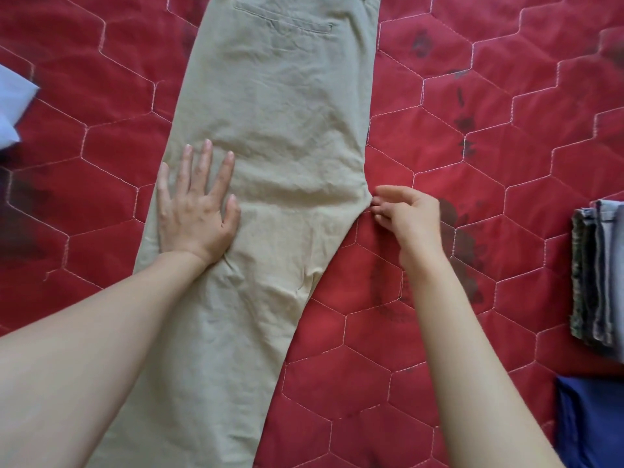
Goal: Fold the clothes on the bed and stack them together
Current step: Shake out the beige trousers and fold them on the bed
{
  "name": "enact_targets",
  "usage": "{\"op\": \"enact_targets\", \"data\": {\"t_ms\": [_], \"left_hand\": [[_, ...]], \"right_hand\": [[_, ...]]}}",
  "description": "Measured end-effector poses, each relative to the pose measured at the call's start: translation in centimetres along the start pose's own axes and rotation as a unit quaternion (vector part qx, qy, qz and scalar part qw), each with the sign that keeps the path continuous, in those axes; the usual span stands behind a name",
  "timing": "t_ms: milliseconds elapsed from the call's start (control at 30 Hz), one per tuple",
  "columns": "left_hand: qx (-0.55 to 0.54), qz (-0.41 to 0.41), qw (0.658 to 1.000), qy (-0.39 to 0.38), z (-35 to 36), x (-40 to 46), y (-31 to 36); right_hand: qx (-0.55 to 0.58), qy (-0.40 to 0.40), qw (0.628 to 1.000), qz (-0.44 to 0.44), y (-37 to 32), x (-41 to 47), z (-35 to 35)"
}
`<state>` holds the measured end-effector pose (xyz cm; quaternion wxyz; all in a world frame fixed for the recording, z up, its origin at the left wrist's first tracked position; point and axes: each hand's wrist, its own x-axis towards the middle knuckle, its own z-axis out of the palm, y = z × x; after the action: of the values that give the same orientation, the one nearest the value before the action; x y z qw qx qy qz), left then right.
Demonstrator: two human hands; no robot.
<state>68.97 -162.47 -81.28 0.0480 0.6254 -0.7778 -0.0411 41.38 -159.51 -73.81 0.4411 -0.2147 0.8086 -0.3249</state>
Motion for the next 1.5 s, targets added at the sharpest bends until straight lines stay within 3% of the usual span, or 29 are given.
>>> {"op": "enact_targets", "data": {"t_ms": [67, 100, 167, 233, 333, 400, 533, 600, 667, 767, 900, 967, 1000, 1233, 1300, 1433, 1500], "left_hand": [[0.002, -0.001, 1.000, -0.004, -0.1, -0.1, 0.0], [0.001, -0.002, 1.000, -0.006, -0.2, -0.1, 0.1], [0.001, -0.004, 1.000, -0.008, -0.2, 0.0, 0.1], [0.002, -0.003, 1.000, -0.010, -0.2, 0.0, 0.1], [0.003, 0.003, 1.000, -0.006, 0.0, -0.1, -0.1], [0.007, 0.001, 1.000, 0.000, 0.3, -0.1, -0.1], [0.011, 0.001, 1.000, -0.005, 0.2, 0.0, -0.1], [0.013, 0.000, 1.000, -0.017, 0.1, 0.1, 0.0], [0.013, -0.003, 1.000, -0.024, 0.0, 0.1, 0.0], [0.014, 0.000, 1.000, -0.023, -0.1, 0.1, 0.1], [0.021, -0.001, 1.000, -0.015, -0.2, 0.2, 0.2], [0.023, -0.002, 1.000, -0.012, -0.1, 0.2, 0.1], [0.024, -0.002, 1.000, -0.011, 0.0, 0.1, 0.1], [0.012, -0.008, 1.000, -0.014, -0.2, 0.2, 0.2], [0.013, -0.009, 1.000, -0.015, -0.2, 0.1, 0.2], [0.015, -0.008, 1.000, -0.012, 0.0, 0.2, 0.2], [0.014, -0.008, 1.000, -0.013, -0.1, 0.2, 0.2]], "right_hand": [[-0.152, 0.127, 0.978, -0.069, -1.2, -0.6, 0.5], [-0.189, 0.178, 0.955, -0.144, -1.9, -1.2, 1.8], [-0.192, 0.147, 0.925, -0.293, -3.4, -2.4, 6.3], [-0.293, 0.062, 0.881, -0.366, -3.7, -3.2, 11.9], [-0.460, -0.007, 0.805, -0.375, -1.6, -2.0, 15.9], [-0.511, -0.001, 0.781, -0.359, 0.5, 0.2, 13.7], [-0.513, 0.107, 0.808, -0.272, 3.6, 2.3, 6.0], [-0.506, 0.099, 0.822, -0.240, 3.8, 1.8, 4.1], [-0.503, 0.099, 0.814, -0.274, 2.5, 1.6, 4.1], [-0.522, 0.063, 0.760, -0.383, -1.9, 2.5, 8.5], [-0.567, -0.077, 0.669, -0.475, -6.1, 3.8, 16.6], [-0.591, -0.125, 0.606, -0.517, -6.8, 5.4, 16.9], [-0.594, -0.125, 0.597, -0.525, -7.1, 6.7, 15.9], [-0.580, 0.058, 0.719, -0.378, -10.2, 12.9, 10.4], [-0.580, 0.046, 0.704, -0.407, -11.5, 12.3, 12.3], [-0.568, -0.098, 0.611, -0.543, -12.6, 9.3, 19.2], [-0.566, -0.135, 0.607, -0.542, -11.9, 7.3, 21.8]]}}
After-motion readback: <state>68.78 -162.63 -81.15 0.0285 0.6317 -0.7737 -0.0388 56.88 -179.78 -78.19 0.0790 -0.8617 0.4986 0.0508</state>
